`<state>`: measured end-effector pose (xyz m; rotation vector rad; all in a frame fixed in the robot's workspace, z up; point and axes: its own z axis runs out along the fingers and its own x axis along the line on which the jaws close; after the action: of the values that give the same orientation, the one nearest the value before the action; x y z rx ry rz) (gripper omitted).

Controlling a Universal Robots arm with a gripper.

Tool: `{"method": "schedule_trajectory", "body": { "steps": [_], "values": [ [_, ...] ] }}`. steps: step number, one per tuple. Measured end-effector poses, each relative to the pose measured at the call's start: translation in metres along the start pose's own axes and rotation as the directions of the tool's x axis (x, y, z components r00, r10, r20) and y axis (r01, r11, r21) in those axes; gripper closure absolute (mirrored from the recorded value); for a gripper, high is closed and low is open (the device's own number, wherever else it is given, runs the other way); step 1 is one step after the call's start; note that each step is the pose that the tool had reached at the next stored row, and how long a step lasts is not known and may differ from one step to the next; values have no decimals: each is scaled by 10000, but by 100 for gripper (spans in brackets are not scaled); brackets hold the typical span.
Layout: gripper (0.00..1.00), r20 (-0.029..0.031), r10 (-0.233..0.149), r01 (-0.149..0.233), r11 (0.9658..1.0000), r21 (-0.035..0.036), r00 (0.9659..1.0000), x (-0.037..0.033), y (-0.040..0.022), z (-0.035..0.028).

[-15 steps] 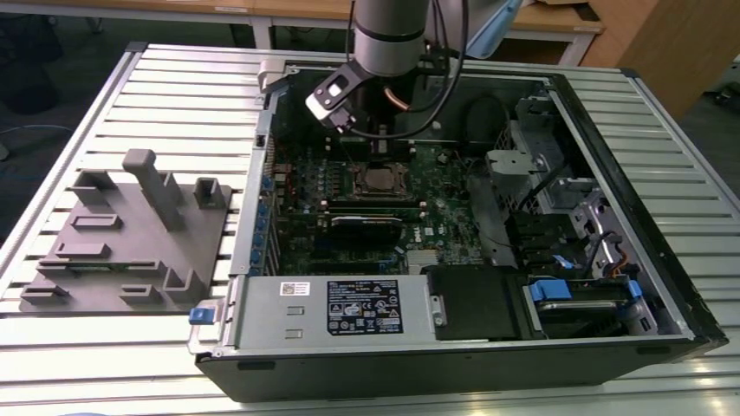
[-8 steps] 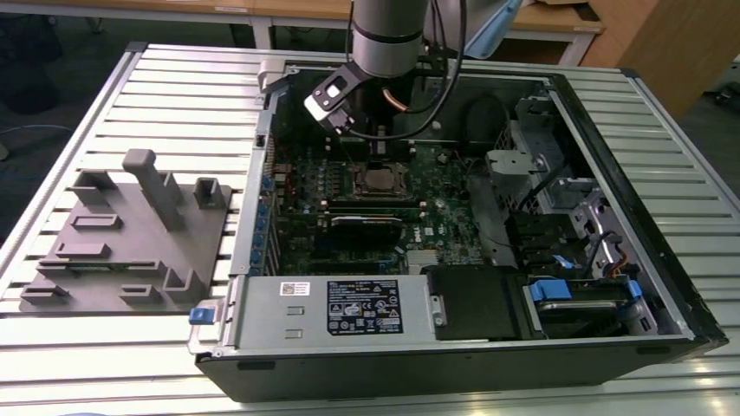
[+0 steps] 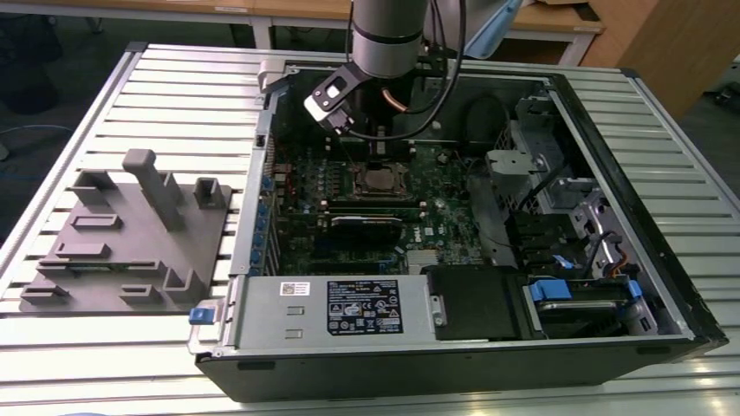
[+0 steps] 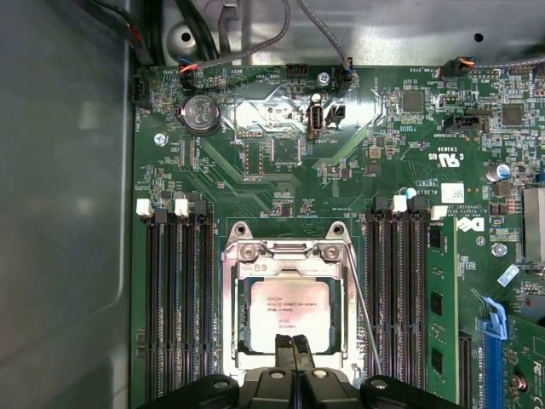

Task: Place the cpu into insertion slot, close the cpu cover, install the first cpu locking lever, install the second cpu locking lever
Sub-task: 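Close the cpu cover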

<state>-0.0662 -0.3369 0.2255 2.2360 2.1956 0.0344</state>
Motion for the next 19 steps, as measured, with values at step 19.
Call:
{"method": "schedule_trajectory", "body": {
  "steps": [19],
  "values": [
    [89,-15,-719,719,9974,7,9974,0,0,5]
  ]
}}
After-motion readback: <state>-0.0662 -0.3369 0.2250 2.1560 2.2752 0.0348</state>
